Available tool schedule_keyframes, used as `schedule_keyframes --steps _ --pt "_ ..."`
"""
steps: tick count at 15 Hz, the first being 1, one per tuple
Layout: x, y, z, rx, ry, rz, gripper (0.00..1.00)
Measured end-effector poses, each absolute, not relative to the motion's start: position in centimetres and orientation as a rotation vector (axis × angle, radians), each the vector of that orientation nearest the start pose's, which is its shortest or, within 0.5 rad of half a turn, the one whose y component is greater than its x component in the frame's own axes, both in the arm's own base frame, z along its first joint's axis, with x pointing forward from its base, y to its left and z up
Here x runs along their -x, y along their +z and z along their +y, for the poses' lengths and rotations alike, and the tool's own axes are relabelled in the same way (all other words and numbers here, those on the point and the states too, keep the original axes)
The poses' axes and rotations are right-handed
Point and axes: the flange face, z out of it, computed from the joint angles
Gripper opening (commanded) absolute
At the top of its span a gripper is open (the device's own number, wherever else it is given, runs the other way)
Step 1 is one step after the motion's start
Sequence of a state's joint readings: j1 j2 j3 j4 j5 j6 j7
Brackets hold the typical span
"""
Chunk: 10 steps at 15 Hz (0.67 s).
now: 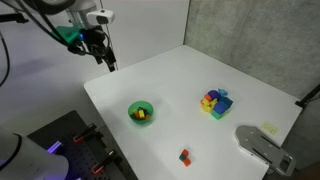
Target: Put an orange block in the bowl
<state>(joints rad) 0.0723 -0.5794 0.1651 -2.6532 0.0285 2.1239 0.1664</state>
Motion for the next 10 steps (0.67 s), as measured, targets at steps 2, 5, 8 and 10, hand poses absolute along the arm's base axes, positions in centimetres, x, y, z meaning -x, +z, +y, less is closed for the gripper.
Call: schedule_keyframes --steps 2,5,8,10 --pt "-37.1 42.7 8.1 3.186 -0.076 -0.021 1.00" --pt "-39.7 42.2 6.7 3.170 -0.031 0.041 1.00" --pt "-42.3 40.8 4.6 3.148 0.033 0.100 1.00" --pt "-44.2 39.6 2.9 3.134 0.061 0.125 1.00"
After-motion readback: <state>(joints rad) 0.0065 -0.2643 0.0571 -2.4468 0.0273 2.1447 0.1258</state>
